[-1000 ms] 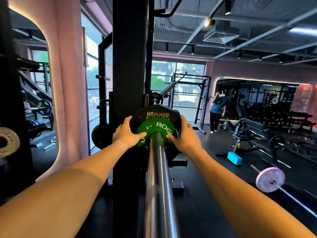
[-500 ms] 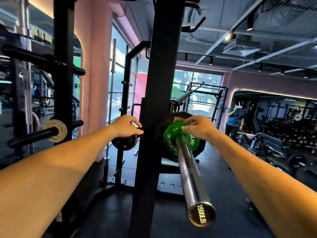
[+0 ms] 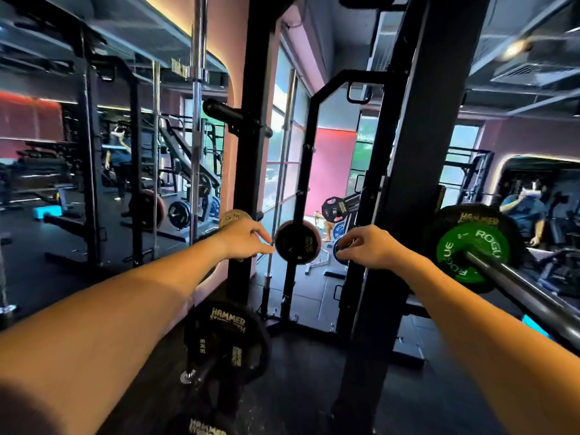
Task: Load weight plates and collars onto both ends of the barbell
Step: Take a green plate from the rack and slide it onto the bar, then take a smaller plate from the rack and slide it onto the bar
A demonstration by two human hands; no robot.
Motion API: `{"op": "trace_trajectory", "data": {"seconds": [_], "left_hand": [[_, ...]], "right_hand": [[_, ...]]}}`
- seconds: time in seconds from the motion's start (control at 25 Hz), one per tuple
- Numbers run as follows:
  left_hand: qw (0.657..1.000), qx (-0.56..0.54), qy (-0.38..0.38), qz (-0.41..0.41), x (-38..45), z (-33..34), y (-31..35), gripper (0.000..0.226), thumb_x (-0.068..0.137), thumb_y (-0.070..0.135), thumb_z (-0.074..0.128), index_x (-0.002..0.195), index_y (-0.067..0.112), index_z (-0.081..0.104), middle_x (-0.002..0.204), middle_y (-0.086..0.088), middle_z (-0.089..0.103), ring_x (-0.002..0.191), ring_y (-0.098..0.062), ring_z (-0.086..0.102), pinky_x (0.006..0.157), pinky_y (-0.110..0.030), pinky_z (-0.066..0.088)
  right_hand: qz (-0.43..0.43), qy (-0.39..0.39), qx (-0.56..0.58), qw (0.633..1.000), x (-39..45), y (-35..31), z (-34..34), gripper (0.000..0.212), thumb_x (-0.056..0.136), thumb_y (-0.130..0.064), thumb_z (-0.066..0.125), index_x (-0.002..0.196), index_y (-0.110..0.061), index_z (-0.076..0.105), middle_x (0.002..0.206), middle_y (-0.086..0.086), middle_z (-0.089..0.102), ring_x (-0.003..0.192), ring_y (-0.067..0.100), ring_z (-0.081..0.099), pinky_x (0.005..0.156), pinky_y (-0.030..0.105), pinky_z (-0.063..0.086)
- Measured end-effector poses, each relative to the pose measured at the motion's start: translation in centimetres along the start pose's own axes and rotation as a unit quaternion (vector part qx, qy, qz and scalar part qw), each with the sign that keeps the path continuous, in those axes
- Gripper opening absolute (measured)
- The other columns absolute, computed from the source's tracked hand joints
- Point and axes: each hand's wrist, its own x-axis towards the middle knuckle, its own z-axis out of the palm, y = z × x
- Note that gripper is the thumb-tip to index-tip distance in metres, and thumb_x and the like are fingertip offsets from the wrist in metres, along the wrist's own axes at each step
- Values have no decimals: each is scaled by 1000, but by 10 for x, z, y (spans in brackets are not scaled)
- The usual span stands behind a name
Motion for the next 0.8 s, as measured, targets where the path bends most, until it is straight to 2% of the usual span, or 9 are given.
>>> {"op": "trace_trajectory", "data": {"seconds": [0.08,0.16,0.2,0.36,0.52,0.64,0.72,0.8], "left_hand": [[1000,-7,2,-28,-4,-25,-35,16,83,19,82,96,13,75,73,-9,65,68,-22,57,59,-27,49],[999,-16,7,-41,-1,-47,-67,11,82,21,83,89,20,74,79,-14,72,71,-24,62,62,-32,51],[999,-18,11,-45,3,-56,-81,10,82,21,83,85,22,74,78,-14,74,71,-23,65,61,-31,51],[998,-4,25,-59,26,-79,-128,10,82,18,82,86,21,74,62,1,69,58,-14,63,48,-23,49],[997,10,33,-65,79,-94,-177,8,82,21,79,85,25,73,71,2,71,63,-14,65,50,-23,48],[997,9,35,-70,138,-99,-217,13,86,22,77,97,18,73,73,-2,69,66,-17,63,57,-26,50],[996,6,26,-80,180,-97,-241,19,89,23,74,106,15,71,72,-2,66,64,-17,60,57,-28,50],[995,-5,12,-97,221,-90,-260,26,90,23,73,115,18,66,89,-4,68,71,-18,61,55,-27,51]], "right_hand": [[-14,-20,5,1000,13,-25,33,23,82,-33,79,103,-24,75,89,-6,68,85,16,63,79,25,49],[-19,-32,26,999,31,-46,58,22,83,-30,79,103,-23,74,82,-8,67,77,13,61,74,23,46],[-21,-39,34,998,42,-54,70,22,83,-30,79,103,-23,74,83,-8,67,75,12,61,73,23,45],[-28,-62,50,996,91,-76,114,18,84,-31,78,100,-25,73,85,-9,66,78,11,59,77,24,44],[-25,-64,76,995,163,-84,159,14,84,-28,79,95,-23,72,88,-2,67,84,17,62,80,27,48],[-17,-51,95,994,227,-81,191,19,83,-28,79,99,-22,73,97,2,69,88,18,63,80,27,47],[7,-36,117,992,267,-76,211,30,82,-31,80,108,-19,72,108,5,69,99,22,65,86,31,51],[36,-17,127,991,303,-71,228,45,80,-39,80,119,-20,67,112,4,67,103,24,64,85,30,49]]}}
